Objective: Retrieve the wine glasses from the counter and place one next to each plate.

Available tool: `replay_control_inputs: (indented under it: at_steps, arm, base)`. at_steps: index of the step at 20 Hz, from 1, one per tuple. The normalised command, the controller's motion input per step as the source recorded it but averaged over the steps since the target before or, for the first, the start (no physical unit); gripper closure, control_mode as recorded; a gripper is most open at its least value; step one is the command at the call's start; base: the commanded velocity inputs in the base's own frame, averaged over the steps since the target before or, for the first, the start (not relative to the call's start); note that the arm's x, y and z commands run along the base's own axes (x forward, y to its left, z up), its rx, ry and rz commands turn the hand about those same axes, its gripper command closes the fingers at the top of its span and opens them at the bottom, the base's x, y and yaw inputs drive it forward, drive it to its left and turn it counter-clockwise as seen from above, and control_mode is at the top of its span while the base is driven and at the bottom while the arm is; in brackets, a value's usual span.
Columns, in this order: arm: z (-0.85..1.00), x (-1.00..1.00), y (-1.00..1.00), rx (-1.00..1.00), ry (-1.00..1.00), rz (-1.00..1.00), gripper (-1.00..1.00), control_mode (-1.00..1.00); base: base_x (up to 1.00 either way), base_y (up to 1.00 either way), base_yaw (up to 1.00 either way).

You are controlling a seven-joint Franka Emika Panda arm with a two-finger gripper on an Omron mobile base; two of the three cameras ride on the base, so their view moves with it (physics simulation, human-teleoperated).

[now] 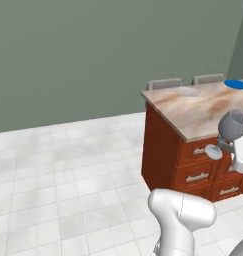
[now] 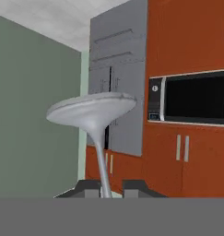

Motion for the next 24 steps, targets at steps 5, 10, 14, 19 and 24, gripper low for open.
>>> replay_control_inputs:
  at_steps: [5,10,14,19,24]
  arm:
    - [0.00,0.00,0.00,0.00,0.00,0.00,1.00,1.00]
    - [0.00,0.00,0.00,0.00,0.00,0.00,1.00,1.00]
    - [0.00,0.00,0.00,0.00,0.00,0.00,1.00,1.00]
    - [0.00,0.00,0.00,0.00,0.00,0.00,1.00,1.00]
    - [0.00,0.00,0.00,0.00,0.00,0.00,1.00,1.00]
  base:
    - [0.78,1.00,-0.42]
    - [0.95,1.00,-0.51]
    - [0.91,0.94,-0.60]
    - [0.89,0.71,-0.75]
    - [0.83,0.74,-0.75]
